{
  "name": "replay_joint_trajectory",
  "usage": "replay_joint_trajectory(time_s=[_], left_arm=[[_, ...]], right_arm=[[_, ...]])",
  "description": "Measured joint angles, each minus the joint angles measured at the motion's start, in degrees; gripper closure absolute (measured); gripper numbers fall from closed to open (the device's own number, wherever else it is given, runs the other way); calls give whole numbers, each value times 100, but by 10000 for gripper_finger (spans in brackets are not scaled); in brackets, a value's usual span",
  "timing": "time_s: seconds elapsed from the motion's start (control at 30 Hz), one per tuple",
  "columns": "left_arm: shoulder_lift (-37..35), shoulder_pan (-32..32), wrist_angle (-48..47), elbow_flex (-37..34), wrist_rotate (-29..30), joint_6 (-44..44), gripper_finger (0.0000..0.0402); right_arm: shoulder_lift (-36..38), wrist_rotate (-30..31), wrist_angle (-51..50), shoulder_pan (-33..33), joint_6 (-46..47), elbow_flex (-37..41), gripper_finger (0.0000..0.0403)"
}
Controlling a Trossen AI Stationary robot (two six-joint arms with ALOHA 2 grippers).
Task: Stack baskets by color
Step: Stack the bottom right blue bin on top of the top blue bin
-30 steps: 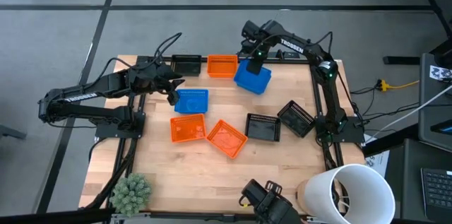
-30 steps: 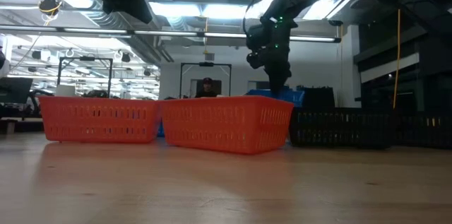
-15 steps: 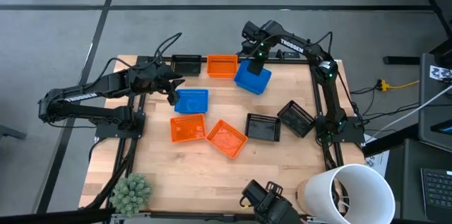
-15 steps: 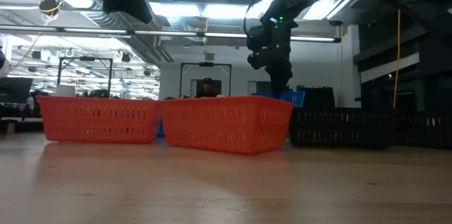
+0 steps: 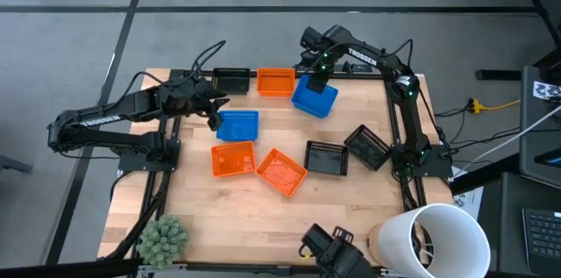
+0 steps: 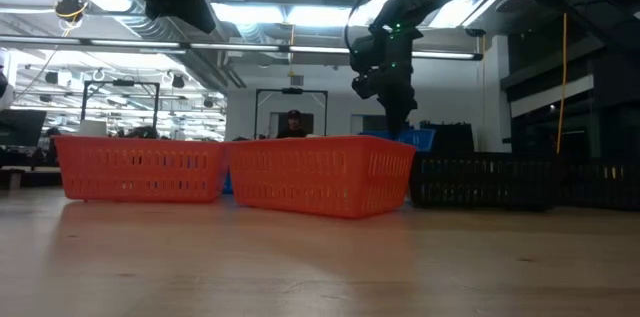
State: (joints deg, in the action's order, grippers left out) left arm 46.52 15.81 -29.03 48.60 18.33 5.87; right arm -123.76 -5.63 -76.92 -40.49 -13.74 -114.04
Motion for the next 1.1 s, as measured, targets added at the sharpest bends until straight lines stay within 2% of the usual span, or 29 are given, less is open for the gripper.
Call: replay_joint_trajectory(time_s=[0.37,0.57,0.9,1.1], left_arm=[[0,2,-1,0,0,0,319],[0,2,-3,0,-2,0,319],[0,0,-3,0,0,0,319],[0,1,-3,0,-1,0,319]], right_arm=[[0,-91,-141,0,-31,-44,400],[0,-817,-197,-92,-80,-44,401],[7,-1060,-189,-129,-155,251,400],[7,-1060,20,-129,4,483,364]])
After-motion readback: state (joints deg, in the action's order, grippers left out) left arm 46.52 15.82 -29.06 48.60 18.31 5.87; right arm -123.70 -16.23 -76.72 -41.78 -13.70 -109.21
